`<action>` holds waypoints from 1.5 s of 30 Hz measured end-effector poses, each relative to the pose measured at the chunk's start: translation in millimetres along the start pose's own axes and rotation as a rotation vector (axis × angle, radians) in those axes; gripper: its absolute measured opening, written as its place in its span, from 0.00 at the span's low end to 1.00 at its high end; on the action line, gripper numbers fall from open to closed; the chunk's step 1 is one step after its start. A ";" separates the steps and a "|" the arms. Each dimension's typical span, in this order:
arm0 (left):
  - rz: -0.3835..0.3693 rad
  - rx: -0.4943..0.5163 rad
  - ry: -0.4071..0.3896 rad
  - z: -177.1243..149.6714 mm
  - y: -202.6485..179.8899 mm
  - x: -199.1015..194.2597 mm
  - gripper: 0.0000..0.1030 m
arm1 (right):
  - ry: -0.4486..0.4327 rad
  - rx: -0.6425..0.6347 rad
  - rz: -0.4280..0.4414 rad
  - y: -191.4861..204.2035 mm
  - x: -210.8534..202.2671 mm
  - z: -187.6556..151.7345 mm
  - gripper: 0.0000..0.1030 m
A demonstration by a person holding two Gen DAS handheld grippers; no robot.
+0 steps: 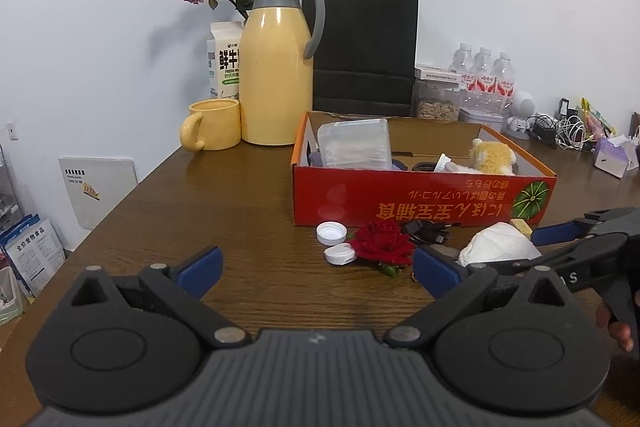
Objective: Organize objects
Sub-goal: 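Grasp the white cloth bundle with the right tool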
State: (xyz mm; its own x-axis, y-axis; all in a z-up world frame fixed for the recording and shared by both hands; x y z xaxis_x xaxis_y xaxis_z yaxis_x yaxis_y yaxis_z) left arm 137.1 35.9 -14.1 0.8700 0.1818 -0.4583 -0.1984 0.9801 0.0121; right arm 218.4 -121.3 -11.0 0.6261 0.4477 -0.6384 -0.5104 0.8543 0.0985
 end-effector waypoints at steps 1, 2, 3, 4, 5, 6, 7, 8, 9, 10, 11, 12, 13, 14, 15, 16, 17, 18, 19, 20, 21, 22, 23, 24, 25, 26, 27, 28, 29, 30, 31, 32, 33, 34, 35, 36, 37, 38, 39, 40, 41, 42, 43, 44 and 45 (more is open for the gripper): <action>0.002 -0.001 0.001 0.1 0.7 1.0 1.00 | 0.001 0.007 -0.001 -0.8 2.4 0.1 1.00; 0.004 -0.002 0.003 -0.2 1.2 2.0 1.00 | -0.001 0.011 -0.002 -1.5 4.3 0.0 1.00; 0.006 -0.003 0.006 -0.5 1.8 3.4 1.00 | -0.002 0.017 0.002 -2.1 6.1 -0.6 1.00; 0.008 -0.003 0.009 -0.8 2.1 4.7 1.00 | -0.006 0.023 0.003 -2.6 7.5 -1.4 1.00; 0.010 -0.002 0.013 -1.1 2.3 6.5 1.00 | -0.013 0.028 0.002 -3.2 8.2 -2.5 1.00; 0.011 -0.002 0.015 -1.4 2.4 7.6 1.00 | -0.019 0.030 0.002 -3.5 8.8 -3.2 1.00; 0.013 -0.003 0.017 -1.8 2.5 8.7 1.00 | -0.023 0.031 0.005 -3.8 9.1 -4.0 1.00; 0.015 -0.004 0.020 -2.3 2.4 10.1 1.00 | -0.024 0.031 0.010 -3.9 9.3 -4.5 1.00; 0.018 -0.005 0.023 -2.8 2.4 11.6 1.00 | -0.026 0.033 0.016 -4.0 10.0 -4.7 1.00; 0.020 -0.007 0.026 -3.4 2.3 12.6 1.00 | -0.028 0.036 0.020 -4.4 10.4 -5.2 0.99; 0.022 -0.009 0.030 -4.1 2.3 14.1 1.00 | -0.029 0.039 0.021 -5.1 11.1 -5.7 0.97; 0.022 -0.011 0.034 -4.8 2.3 15.5 1.00 | -0.031 0.045 0.023 -6.2 11.8 -6.4 0.96; 0.023 -0.012 0.037 -5.3 2.3 16.8 1.00 | -0.035 0.052 0.021 -7.3 11.8 -6.9 0.94; 0.024 -0.012 0.039 -6.0 1.9 17.9 1.00 | -0.040 0.059 0.022 -8.5 11.2 -7.1 0.94; 0.025 -0.012 0.041 -6.7 1.6 18.7 1.00 | -0.046 0.065 0.026 -9.4 10.2 -7.2 0.93; 0.026 -0.012 0.044 -7.3 1.2 19.7 1.00 | -0.053 0.069 0.029 -10.1 8.8 -7.1 0.92; 0.026 -0.012 0.046 -7.8 0.7 20.4 1.00 | -0.061 0.069 0.030 -10.3 7.4 -7.2 0.91; 0.026 -0.012 0.048 -8.3 0.3 21.1 1.00 | -0.067 0.067 0.028 -10.1 6.5 -7.2 0.91; 0.027 -0.012 0.050 -8.8 -0.4 21.9 1.00 | -0.074 0.063 0.025 -9.5 5.2 -7.4 0.89; 0.027 -0.011 0.052 -9.4 -1.1 22.4 1.00 | -0.079 0.058 0.021 -8.7 4.4 -7.6 0.88; 0.026 -0.011 0.054 -9.9 -1.6 22.8 1.00 | -0.083 0.052 0.018 -7.7 3.6 -7.9 0.86; 0.026 -0.012 0.055 -10.4 -1.8 22.9 1.00 | -0.088 0.047 0.014 -6.9 2.8 -8.2 0.82; 0.026 -0.012 0.055 -10.8 -2.1 23.2 1.00 | -0.093 0.042 0.010 -6.5 2.2 -8.3 0.80; 0.026 -0.012 0.056 -11.0 -2.2 23.5 1.00 | -0.098 0.039 0.007 -5.9 1.3 -8.2 0.79; 0.027 -0.013 0.057 -11.2 -2.0 23.8 1.00 | -0.102 0.037 0.007 -5.6 0.5 -8.2 0.77; 0.028 -0.014 0.058 -11.3 -2.0 24.1 1.00 | -0.104 0.035 0.006 -5.5 0.0 -8.3 0.75; 0.028 -0.015 0.058 -11.5 -2.0 24.0 1.00 | -0.109 0.033 0.001 -5.2 -0.7 -8.5 0.73; 0.029 -0.016 0.058 -11.7 -2.0 24.4 1.00 | -0.115 0.030 -0.005 -4.9 -1.7 -8.6 0.70; 0.029 -0.017 0.059 -12.0 -2.0 24.8 1.00 | -0.120 0.028 -0.006 -4.8 -2.8 -8.7 0.68; 0.030 -0.018 0.061 -12.2 -2.3 25.5 1.00 | -0.122 0.026 -0.005 -4.8 -3.5 -8.9 0.67; 0.030 -0.018 0.063 -12.3 -2.7 26.4 1.00 | -0.124 0.025 -0.005 -4.9 -3.8 -9.1 0.67; 0.029 -0.018 0.064 -12.3 -3.4 27.0 1.00 | -0.126 0.025 -0.006 -5.0 -4.3 -9.4 0.67; 0.028 -0.018 0.064 -12.3 -4.1 27.5 1.00 | -0.130 0.029 -0.006 -5.7 -5.0 -9.4 0.68; 0.027 -0.018 0.063 -12.4 -4.7 27.4 1.00 | -0.136 0.037 -0.003 -7.3 -6.1 -9.3 0.73; 0.025 -0.018 0.063 -12.5 -5.1 27.1 1.00 | -0.144 0.046 -0.001 -8.6 -7.3 -9.0 0.85; 0.024 -0.017 0.062 -12.5 -5.3 26.6 1.00 | -0.154 0.058 -0.003 -11.4 -9.1 -8.5 0.92; 0.024 -0.016 0.061 -12.5 -5.3 26.4 1.00 | -0.161 0.069 -0.008 -14.6 -10.5 -8.2 1.00; 0.025 -0.015 0.061 -12.4 -5.1 26.1 1.00 | -0.164 0.080 -0.011 -17.6 -11.4 -8.0 1.00; 0.026 -0.014 0.062 -12.2 -4.8 26.1 1.00 | -0.158 0.092 -0.011 -21.0 -10.6 -7.6 1.00; 0.027 -0.012 0.062 -11.7 -4.4 26.2 1.00 | -0.143 0.102 -0.009 -24.3 -8.3 -7.6 1.00; 0.028 -0.011 0.061 -11.3 -4.3 26.2 1.00 | -0.123 0.108 0.000 -27.2 -4.5 -7.5 1.00; 0.028 -0.011 0.059 -10.8 -4.1 26.0 1.00 | -0.104 0.110 0.019 -28.6 -0.3 -6.9 1.00; 0.028 -0.011 0.056 -10.0 -4.0 25.9 1.00 | -0.088 0.112 0.044 -30.2 3.6 -5.0 1.00; 0.026 -0.013 0.054 -9.5 -3.8 25.6 1.00 | -0.078 0.118 0.067 -32.1 7.0 -3.1 1.00; 0.025 -0.015 0.053 -9.2 -3.3 25.6 1.00 | -0.073 0.126 0.090 -33.4 9.5 -1.6 1.00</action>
State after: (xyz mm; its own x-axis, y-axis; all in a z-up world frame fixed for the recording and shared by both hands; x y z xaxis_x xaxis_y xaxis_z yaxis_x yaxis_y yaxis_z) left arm 155.9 36.6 -34.1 0.8397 0.2013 -0.5044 -0.2267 0.9739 0.0111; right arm 240.4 -146.0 -21.5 0.6247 0.5383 -0.5657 -0.4915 0.8340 0.2509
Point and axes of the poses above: each gripper's, at about its wrist camera, not at the fingertips, and x roughly the way its jaws point, y to its left, z to its top, the point moved 4 cm from there along x, roughly the way its jaws point, and after that the axes turned 4 degrees about z, right-handed, at the moved point
